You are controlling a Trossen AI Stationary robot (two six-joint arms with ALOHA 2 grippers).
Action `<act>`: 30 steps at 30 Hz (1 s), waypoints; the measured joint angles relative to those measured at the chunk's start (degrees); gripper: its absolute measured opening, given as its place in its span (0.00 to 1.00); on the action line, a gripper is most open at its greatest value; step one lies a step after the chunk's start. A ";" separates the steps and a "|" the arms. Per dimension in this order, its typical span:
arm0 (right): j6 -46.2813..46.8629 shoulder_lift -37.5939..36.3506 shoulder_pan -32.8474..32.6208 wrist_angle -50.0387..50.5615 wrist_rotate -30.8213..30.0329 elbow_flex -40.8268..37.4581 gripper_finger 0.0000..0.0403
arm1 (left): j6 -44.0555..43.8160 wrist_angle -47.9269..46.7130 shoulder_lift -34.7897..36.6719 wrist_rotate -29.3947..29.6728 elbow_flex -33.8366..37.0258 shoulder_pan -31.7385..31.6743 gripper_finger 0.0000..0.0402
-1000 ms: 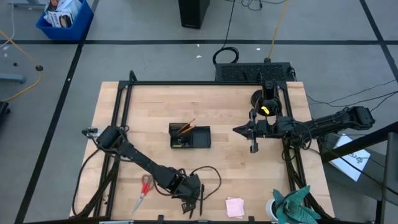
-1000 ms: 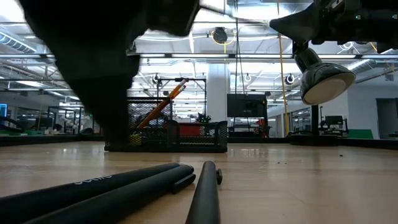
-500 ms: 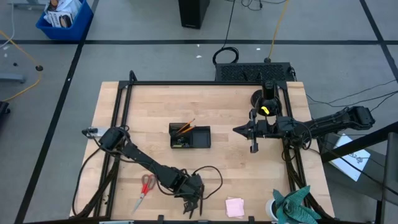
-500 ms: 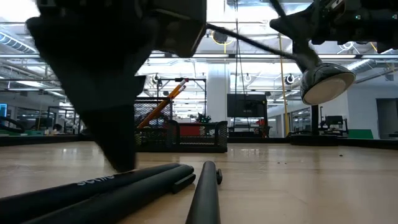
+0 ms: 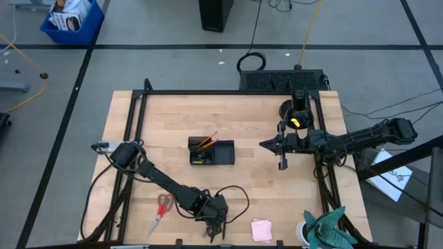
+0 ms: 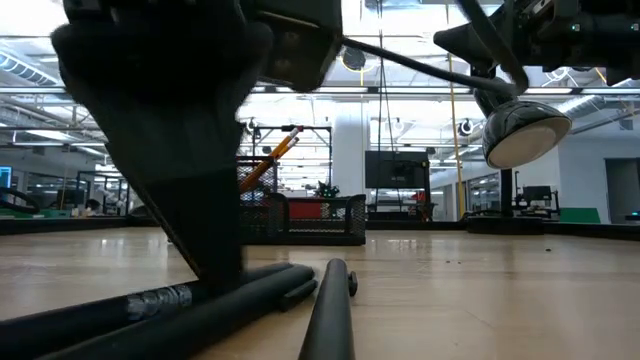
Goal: Pick and place office supplies into organizer
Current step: Put the black pen into the black desk organizer
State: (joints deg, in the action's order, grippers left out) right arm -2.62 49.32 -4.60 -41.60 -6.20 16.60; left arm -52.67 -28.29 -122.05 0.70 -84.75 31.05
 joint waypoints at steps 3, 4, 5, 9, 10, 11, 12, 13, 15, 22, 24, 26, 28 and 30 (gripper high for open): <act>-0.01 -0.02 0.00 -0.20 0.00 -0.02 0.00 | -0.45 1.10 -2.15 -1.69 -0.22 -0.02 0.23; 0.00 -0.02 0.00 -0.20 0.00 -0.02 0.00 | -0.62 1.37 -2.87 -2.30 -0.26 -0.04 0.23; 0.00 -0.02 0.00 -0.21 0.00 -0.04 0.00 | -0.72 1.63 -3.50 -2.82 -0.34 -0.06 0.23; 0.01 -0.02 0.00 -0.22 -0.02 -0.04 0.00 | 0.30 1.40 -3.81 -3.38 -0.29 -0.11 0.23; 0.01 -0.02 0.00 -0.23 -0.02 -0.04 0.00 | 1.14 1.03 -3.65 -3.23 -0.29 -0.13 0.23; 0.01 -0.02 0.00 -0.23 -0.02 -0.04 0.00 | 2.35 0.33 -3.32 -3.21 -0.27 -0.20 0.23; 0.01 -0.02 0.00 -0.20 -0.02 -0.04 0.00 | 3.72 -0.58 -3.14 -3.23 -0.28 -0.24 0.23; 0.01 -0.02 0.00 -0.22 -0.02 -0.04 0.00 | 5.32 -2.46 -3.06 -3.03 -0.29 -0.22 0.23; 0.01 -0.02 0.00 -0.20 -0.01 -0.04 0.00 | 9.79 -6.20 -2.84 -1.45 -0.29 -0.17 0.23; 0.01 -0.02 0.00 -0.18 0.00 -0.04 0.00 | 15.96 -13.52 -2.60 2.64 -0.37 0.25 0.23; 0.01 -0.02 0.00 -0.11 0.00 -0.04 0.00 | 16.00 -13.83 -2.59 2.85 -0.37 0.22 0.23; 0.00 -0.02 0.01 -0.12 -0.01 -0.04 0.00 | 16.20 -13.84 -2.59 3.00 -0.37 0.22 0.23; -0.01 -0.02 0.00 -0.09 0.00 -0.04 0.00 | 16.80 -13.48 -2.59 3.04 -0.32 0.22 0.23; 0.03 -0.02 0.00 -0.09 0.00 -0.04 0.00 | 17.84 -12.76 -2.59 3.13 -0.19 0.22 0.20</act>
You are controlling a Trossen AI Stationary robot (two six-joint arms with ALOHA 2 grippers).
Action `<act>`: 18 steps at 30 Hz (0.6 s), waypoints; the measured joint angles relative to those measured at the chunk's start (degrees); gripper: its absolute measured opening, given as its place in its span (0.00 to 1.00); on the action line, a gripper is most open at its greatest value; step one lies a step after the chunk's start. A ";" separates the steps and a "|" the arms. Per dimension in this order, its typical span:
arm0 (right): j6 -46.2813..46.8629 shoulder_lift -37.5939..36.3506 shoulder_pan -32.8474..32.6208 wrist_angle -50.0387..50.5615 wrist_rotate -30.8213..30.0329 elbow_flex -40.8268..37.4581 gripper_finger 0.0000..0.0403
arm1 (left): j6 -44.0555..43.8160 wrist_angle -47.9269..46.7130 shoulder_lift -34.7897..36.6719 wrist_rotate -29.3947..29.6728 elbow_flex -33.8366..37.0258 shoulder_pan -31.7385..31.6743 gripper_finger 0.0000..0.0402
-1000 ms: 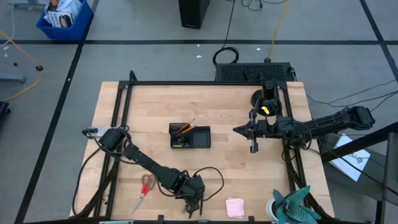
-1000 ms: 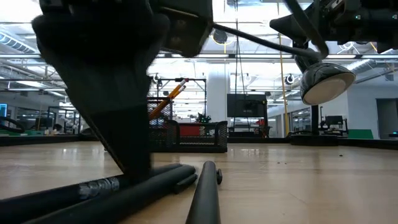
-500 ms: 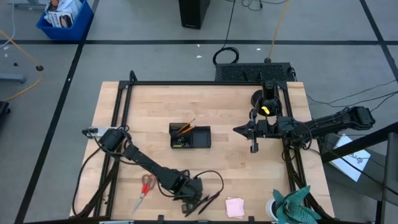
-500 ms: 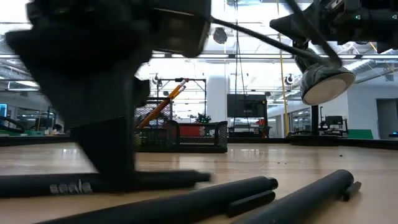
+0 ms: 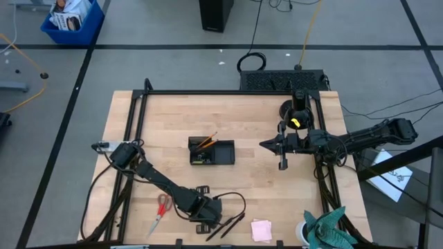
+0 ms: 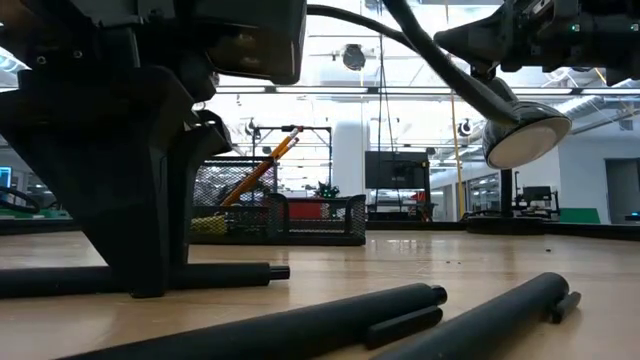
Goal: Pick and place office supplies into organizer
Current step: Put the black pen into the black desk organizer
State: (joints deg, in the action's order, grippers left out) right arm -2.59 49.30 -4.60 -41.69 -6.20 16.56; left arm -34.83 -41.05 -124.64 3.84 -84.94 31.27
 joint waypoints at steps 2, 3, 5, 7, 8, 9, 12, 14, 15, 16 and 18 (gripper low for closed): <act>0.00 0.00 0.01 0.00 0.00 0.00 0.00 | 1.13 0.49 0.00 -0.30 0.02 0.00 0.13; 0.00 0.00 0.00 0.00 0.00 0.00 0.00 | 2.08 0.66 0.01 -0.53 0.02 0.00 0.09; 0.00 0.00 0.01 0.00 0.00 0.00 0.00 | 3.61 0.80 0.04 -0.59 0.02 0.00 0.04; 0.00 0.00 0.02 -0.01 0.00 0.00 0.00 | 5.30 1.09 0.04 -0.19 0.02 0.02 0.04; 0.00 0.00 0.01 0.00 0.00 0.00 0.00 | 6.01 1.13 0.04 0.69 0.01 0.22 0.05; 0.00 0.00 0.02 0.00 0.00 0.00 0.00 | 6.87 1.11 0.38 2.23 -0.01 0.58 0.05; 0.00 0.00 0.02 0.00 0.00 0.00 0.00 | 9.20 1.68 1.56 7.04 0.29 1.35 0.03; 0.02 0.02 0.00 0.03 0.00 0.00 0.00 | 9.70 1.21 3.24 12.78 0.58 1.53 0.02; 0.02 0.02 0.00 0.02 0.00 0.00 0.00 | 9.66 0.18 4.07 17.01 0.84 1.51 0.02; 0.02 0.02 0.00 0.08 0.00 0.00 0.00 | 9.52 -0.93 5.15 20.85 1.06 1.51 0.03; 0.23 0.02 0.00 0.13 0.04 0.00 0.00 | 10.21 -0.82 8.59 27.39 0.89 1.68 0.04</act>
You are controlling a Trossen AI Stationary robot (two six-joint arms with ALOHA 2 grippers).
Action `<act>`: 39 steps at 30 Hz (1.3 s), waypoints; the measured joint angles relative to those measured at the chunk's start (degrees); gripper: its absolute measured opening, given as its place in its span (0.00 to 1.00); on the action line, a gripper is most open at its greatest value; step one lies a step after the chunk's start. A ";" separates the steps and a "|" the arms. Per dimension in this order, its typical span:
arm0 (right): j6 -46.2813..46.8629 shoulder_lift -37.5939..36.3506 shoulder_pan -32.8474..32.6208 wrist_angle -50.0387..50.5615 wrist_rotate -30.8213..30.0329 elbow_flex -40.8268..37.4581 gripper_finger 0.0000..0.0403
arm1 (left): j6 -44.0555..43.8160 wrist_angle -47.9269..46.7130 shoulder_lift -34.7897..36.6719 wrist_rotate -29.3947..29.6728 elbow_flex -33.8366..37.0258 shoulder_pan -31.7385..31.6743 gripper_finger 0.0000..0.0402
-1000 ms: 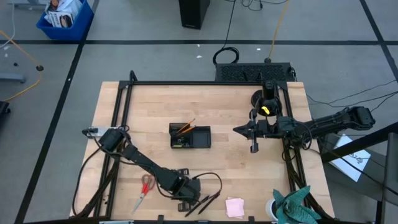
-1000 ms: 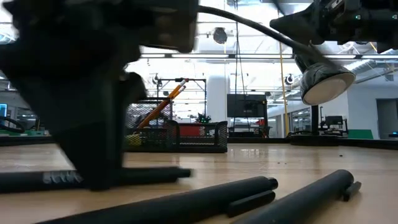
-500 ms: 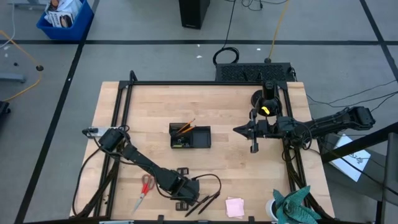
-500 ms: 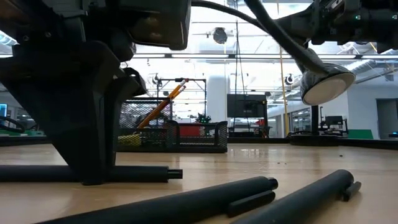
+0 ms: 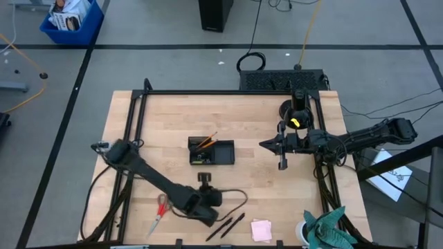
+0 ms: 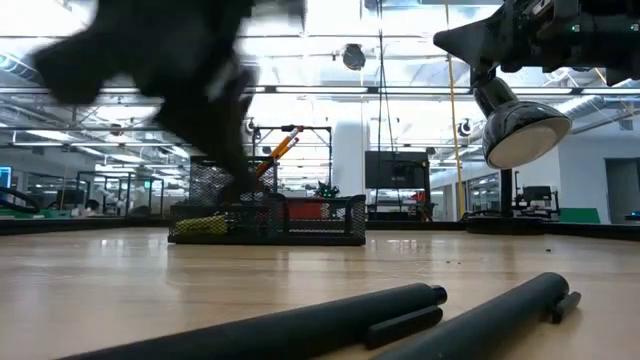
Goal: Pick and place office supplies into organizer
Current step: Put the black pen into the black desk organizer
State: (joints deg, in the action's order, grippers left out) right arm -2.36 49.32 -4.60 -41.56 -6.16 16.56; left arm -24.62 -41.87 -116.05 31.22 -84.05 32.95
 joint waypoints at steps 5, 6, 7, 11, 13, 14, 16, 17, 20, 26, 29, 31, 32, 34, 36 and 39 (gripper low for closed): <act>0.21 0.00 0.00 0.02 0.14 0.00 0.00 | 4.62 -2.14 8.22 7.41 0.12 0.79 0.02; 0.19 0.00 0.00 0.04 0.13 0.00 0.00 | 5.88 -1.99 9.85 9.06 0.59 0.66 0.02; 0.21 0.00 0.00 0.20 0.16 0.00 0.00 | 7.12 -1.81 11.91 10.75 1.07 0.54 0.02; 0.19 0.00 0.00 0.22 0.16 0.00 0.00 | 9.15 -0.87 21.14 16.96 6.66 0.27 0.04; 0.17 0.00 0.00 0.26 0.17 0.00 0.00 | 9.13 0.99 25.73 17.62 11.58 -0.40 0.03; 0.17 0.00 0.00 0.24 0.18 0.00 0.00 | 9.60 3.46 28.58 17.83 14.50 -0.84 0.02; 0.16 0.00 0.00 0.24 0.17 0.00 0.00 | 12.41 12.16 34.73 18.07 20.88 -1.74 0.02; 0.13 0.00 0.00 0.22 0.16 0.00 0.00 | 14.70 18.13 37.40 17.01 24.52 -2.18 0.02; 0.10 0.00 0.00 0.14 0.16 0.00 0.00 | 24.02 37.75 43.51 9.95 36.00 -3.94 0.03; 0.02 0.00 0.00 -0.09 0.00 0.00 0.00 | 36.22 71.68 49.91 -1.57 52.42 -9.27 0.02; 0.13 0.00 0.00 -0.07 -0.02 0.00 0.00 | 36.31 75.01 51.11 -4.29 56.42 -13.38 0.03; 0.02 0.00 0.00 -0.07 -0.02 0.00 0.00 | 35.37 76.35 51.38 -7.43 57.93 -16.44 0.03; 0.01 0.00 0.00 -0.09 -0.03 0.00 0.00 | 34.95 76.78 51.32 -9.67 58.61 -18.09 0.02; -0.09 0.00 0.00 -0.22 -0.10 0.00 0.00 | 34.01 78.16 51.08 -13.86 59.66 -21.34 0.02; -0.41 0.00 0.00 -0.24 -0.63 0.00 0.00 | 33.94 80.55 50.88 -17.45 60.00 -24.21 0.02; -0.44 0.00 0.00 -0.22 -2.72 0.00 0.00 | 35.22 81.25 50.83 -21.19 60.21 -27.62 0.03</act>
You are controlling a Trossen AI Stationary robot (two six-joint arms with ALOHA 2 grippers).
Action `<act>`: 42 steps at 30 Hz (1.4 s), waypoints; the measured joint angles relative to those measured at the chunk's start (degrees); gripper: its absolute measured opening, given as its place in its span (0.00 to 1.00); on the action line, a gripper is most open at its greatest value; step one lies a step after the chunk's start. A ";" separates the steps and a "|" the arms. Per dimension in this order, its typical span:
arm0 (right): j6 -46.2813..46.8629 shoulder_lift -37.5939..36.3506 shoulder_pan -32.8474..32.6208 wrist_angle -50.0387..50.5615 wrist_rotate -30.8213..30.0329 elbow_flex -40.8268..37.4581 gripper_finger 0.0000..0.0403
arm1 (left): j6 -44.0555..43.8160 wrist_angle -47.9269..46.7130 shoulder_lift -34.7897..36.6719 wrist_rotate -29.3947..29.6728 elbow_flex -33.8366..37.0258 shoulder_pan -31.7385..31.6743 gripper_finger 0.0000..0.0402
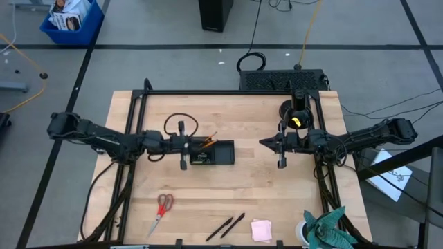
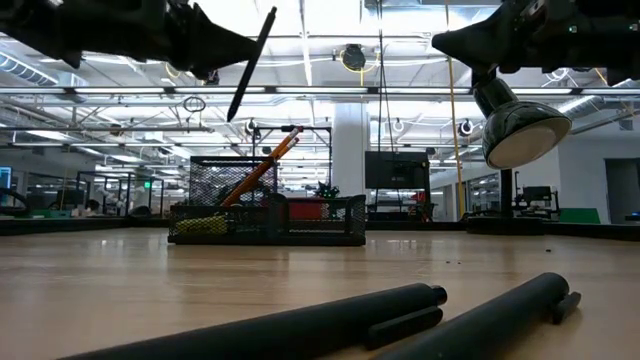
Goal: Pick and place office supplies into organizer
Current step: Put the black pen into the black desk organizer
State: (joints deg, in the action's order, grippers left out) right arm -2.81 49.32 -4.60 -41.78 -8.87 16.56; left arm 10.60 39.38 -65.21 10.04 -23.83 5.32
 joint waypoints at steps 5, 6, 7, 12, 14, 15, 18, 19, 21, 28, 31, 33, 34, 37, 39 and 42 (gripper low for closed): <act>0.00 0.00 0.02 0.02 -0.34 0.00 0.00 | 0.15 -0.68 -0.04 -6.40 0.00 -5.66 0.02; 0.00 0.00 0.02 0.00 -0.34 0.00 0.00 | -0.47 -1.19 -0.04 -7.51 0.09 -6.65 0.02; 0.00 0.00 0.02 0.02 -0.34 0.00 0.00 | -1.11 -1.29 -0.04 -8.42 0.39 -7.65 0.02; 0.00 0.00 0.02 0.02 -0.34 0.00 0.00 | -3.69 0.73 -0.06 -8.93 4.67 -10.39 0.03; 0.00 0.00 0.02 0.00 -0.34 0.00 0.00 | -4.75 3.67 -0.06 -9.12 6.87 -11.01 0.02; 0.00 0.00 0.02 0.02 -0.34 0.00 0.00 | -5.29 5.07 -0.06 -9.17 7.99 -11.30 0.02; -0.01 0.00 0.02 -0.06 -0.36 0.00 0.00 | -6.73 8.49 -0.06 -9.15 10.70 -11.96 0.02; -0.02 0.00 0.03 -0.23 -0.36 0.00 0.00 | -6.98 9.21 -0.06 -9.13 11.20 -12.08 0.03; -0.29 -0.01 0.04 -0.50 -0.36 0.00 0.00 | -7.71 10.47 -0.06 -8.83 12.08 -12.09 0.03; -0.86 -0.02 0.04 -1.33 -0.36 0.00 0.00 | -8.36 13.57 -3.66 -8.54 12.33 -12.06 0.03; -0.87 -0.02 0.04 -1.33 -0.34 0.00 0.00 | -9.66 16.13 -7.99 -8.51 12.31 -12.06 0.02; -0.87 -0.02 0.04 -1.31 -0.36 0.00 0.00 | -10.47 18.17 -10.88 -8.52 12.32 -12.06 0.02; -0.86 -0.02 0.04 -1.31 -0.34 0.00 0.00 | -11.01 18.79 -12.23 -8.50 12.30 -12.06 0.02; -0.86 -0.02 0.04 -1.29 -0.34 0.00 0.00 | -11.86 18.72 -15.66 -7.81 12.26 -12.06 0.03; -0.87 -0.02 0.04 -1.29 -0.34 0.00 0.00 | -12.28 19.54 -17.39 -7.38 11.72 -12.06 0.03; -1.14 -0.02 0.04 -1.29 -0.34 0.00 0.00 | -12.23 19.89 -19.37 -7.23 10.84 -12.06 0.02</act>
State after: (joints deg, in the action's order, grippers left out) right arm -3.95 49.30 -4.56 -43.07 -9.21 16.56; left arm -1.63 59.27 -84.58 2.81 -13.00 -6.74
